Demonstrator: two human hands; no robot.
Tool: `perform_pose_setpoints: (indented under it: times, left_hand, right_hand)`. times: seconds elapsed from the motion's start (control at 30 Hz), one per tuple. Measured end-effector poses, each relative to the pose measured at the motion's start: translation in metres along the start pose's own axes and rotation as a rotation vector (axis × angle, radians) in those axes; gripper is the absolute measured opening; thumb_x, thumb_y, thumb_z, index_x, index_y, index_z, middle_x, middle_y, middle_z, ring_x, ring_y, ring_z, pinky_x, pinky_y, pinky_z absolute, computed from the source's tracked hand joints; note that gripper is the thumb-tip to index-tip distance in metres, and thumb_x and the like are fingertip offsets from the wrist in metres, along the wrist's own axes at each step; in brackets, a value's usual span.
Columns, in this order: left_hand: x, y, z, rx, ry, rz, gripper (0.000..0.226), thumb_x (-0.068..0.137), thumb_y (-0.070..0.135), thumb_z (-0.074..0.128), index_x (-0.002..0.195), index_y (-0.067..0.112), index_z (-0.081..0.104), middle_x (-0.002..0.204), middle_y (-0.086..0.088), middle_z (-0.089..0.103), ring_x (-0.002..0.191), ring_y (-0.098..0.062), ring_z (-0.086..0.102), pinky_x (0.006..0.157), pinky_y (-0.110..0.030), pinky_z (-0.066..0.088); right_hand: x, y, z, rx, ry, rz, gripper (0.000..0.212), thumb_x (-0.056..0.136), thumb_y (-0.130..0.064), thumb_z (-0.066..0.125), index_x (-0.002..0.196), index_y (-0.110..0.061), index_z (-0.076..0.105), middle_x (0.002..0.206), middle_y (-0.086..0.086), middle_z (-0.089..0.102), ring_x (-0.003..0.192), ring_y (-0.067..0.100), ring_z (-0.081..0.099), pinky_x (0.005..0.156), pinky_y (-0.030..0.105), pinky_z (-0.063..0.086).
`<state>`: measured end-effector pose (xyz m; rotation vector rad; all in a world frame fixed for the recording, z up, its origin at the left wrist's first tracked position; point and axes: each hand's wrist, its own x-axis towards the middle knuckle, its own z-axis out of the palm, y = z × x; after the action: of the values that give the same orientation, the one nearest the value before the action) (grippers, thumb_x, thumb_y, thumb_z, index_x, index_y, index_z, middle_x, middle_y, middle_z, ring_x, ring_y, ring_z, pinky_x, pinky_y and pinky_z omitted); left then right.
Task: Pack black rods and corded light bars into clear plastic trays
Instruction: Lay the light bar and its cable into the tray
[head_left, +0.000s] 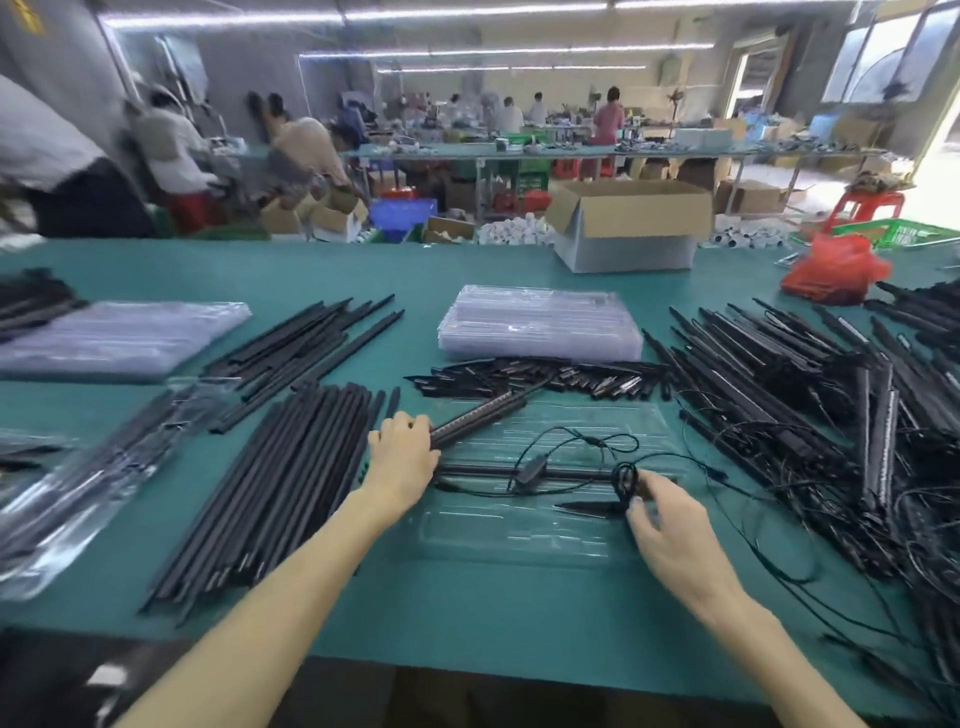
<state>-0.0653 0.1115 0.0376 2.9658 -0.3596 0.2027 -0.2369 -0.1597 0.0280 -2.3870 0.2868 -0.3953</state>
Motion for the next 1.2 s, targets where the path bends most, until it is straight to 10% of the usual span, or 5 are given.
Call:
perform_pose_setpoints:
  times: [0.37, 0.57, 0.83, 1.03, 1.2]
  left_hand:
    - [-0.011, -0.004, -0.003, -0.256, 0.167, 0.083, 0.03, 0.101, 0.025, 0.056, 0.129, 0.014, 0.056, 0.12, -0.004, 0.056, 0.115, -0.023, 0.047, 0.095, -0.039, 0.046]
    - [-0.009, 0.009, -0.029, -0.872, 0.139, -0.011, 0.019, 0.096, 0.018, 0.066, 0.115, 0.016, 0.065, 0.104, -0.001, 0.069, 0.091, -0.019, 0.068, 0.089, -0.04, 0.056]
    - [-0.011, 0.031, -0.051, -1.183, 0.321, 0.056, 0.029, 0.093, 0.015, 0.069, 0.122, 0.013, 0.064, 0.107, 0.006, 0.07, 0.093, 0.001, 0.065, 0.085, -0.015, 0.051]
    - [-0.017, 0.037, -0.039, -1.008, 0.158, 0.138, 0.035, 0.089, 0.018, 0.076, 0.122, 0.021, 0.063, 0.115, -0.004, 0.064, 0.102, -0.013, 0.062, 0.096, -0.031, 0.051]
    - [-0.03, 0.044, -0.016, -0.944, 0.12, 0.165, 0.037, 0.085, 0.018, 0.079, 0.12, 0.022, 0.065, 0.114, 0.005, 0.064, 0.102, -0.007, 0.061, 0.097, -0.034, 0.05]
  right_hand:
    - [0.016, -0.004, 0.007, 0.059, 0.073, 0.005, 0.007, 0.096, -0.015, 0.064, 0.101, -0.017, 0.059, 0.091, -0.005, 0.066, 0.087, 0.018, 0.063, 0.074, 0.028, 0.046]
    - [0.033, -0.019, -0.022, 0.234, 0.293, -0.068, 0.013, 0.095, -0.014, 0.067, 0.102, -0.021, 0.061, 0.09, -0.009, 0.066, 0.083, -0.002, 0.06, 0.07, 0.003, 0.043]
    - [0.084, -0.06, -0.06, 0.562, 0.547, -0.264, 0.018, 0.098, -0.013, 0.06, 0.116, -0.015, 0.06, 0.107, 0.004, 0.069, 0.095, 0.02, 0.068, 0.086, 0.03, 0.056]
    - [0.097, -0.03, -0.025, 0.114, -0.094, 0.182, 0.045, 0.094, -0.011, 0.057, 0.137, -0.004, 0.046, 0.14, 0.015, 0.055, 0.114, 0.026, 0.062, 0.101, 0.042, 0.049]
    - [0.087, -0.026, 0.004, -0.194, -0.265, 0.139, 0.07, 0.097, -0.005, 0.045, 0.152, 0.012, 0.005, 0.162, 0.03, -0.004, 0.153, 0.037, -0.003, 0.125, 0.044, 0.004]
